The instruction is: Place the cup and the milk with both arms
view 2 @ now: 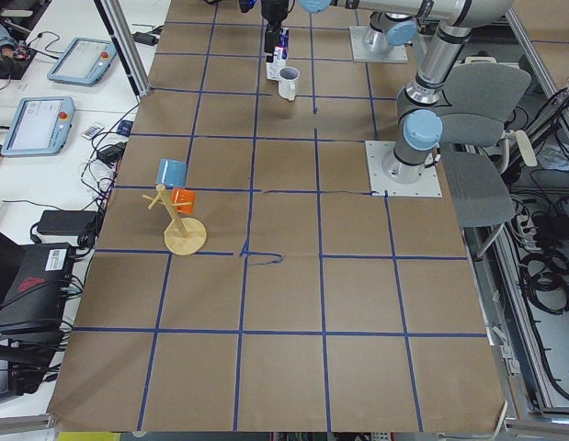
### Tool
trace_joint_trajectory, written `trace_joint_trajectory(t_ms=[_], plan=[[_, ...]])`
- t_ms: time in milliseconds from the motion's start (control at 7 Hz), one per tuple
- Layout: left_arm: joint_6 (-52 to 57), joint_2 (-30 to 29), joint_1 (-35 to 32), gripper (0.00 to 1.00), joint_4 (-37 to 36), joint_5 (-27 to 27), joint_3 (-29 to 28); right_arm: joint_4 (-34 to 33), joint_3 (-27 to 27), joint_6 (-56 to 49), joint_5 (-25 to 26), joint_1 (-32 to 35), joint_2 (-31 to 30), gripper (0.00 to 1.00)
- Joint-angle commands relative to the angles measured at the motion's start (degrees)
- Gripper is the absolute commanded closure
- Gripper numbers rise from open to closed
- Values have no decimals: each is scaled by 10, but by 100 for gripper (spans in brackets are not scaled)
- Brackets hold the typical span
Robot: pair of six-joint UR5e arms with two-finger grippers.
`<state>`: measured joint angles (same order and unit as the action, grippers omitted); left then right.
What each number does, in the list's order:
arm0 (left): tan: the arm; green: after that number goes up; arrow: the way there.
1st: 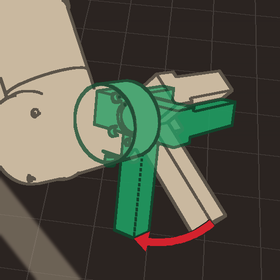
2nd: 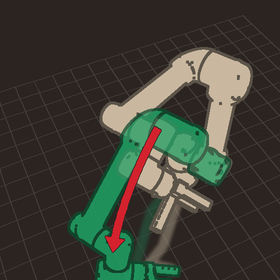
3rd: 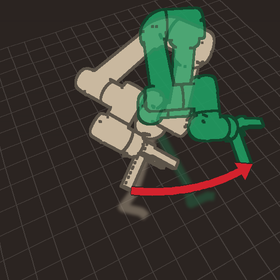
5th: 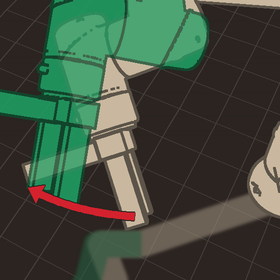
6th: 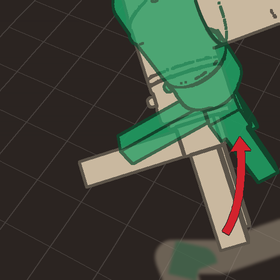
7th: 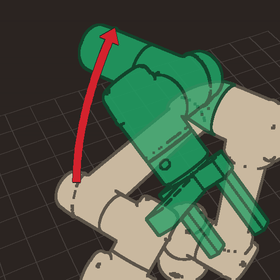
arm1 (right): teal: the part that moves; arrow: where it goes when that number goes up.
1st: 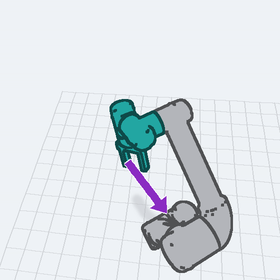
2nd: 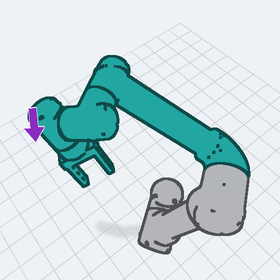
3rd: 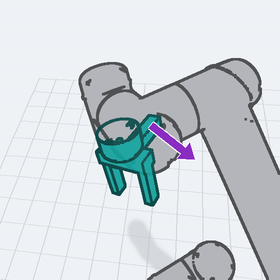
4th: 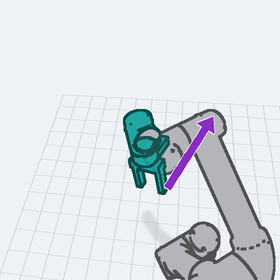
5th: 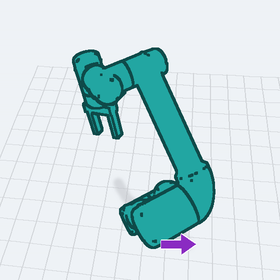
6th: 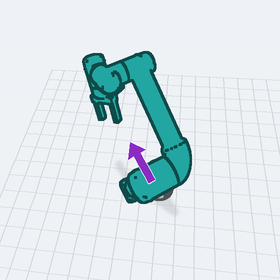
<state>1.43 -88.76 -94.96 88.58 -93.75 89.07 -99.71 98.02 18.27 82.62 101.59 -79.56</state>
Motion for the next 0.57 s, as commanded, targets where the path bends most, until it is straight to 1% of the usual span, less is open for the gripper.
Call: trace_joint_trajectory(t_ms=[0, 143, 429], plan=[[-6, 7, 19, 0, -7, 2, -2, -4, 9, 4, -4, 8, 1, 84], [-7, 10, 24, 0, -7, 2, 0, 2, 9, 2, -4, 12, -1, 82], [-7, 12, 25, 0, -7, 3, -4, 3, 9, -1, -4, 26, -2, 80]])
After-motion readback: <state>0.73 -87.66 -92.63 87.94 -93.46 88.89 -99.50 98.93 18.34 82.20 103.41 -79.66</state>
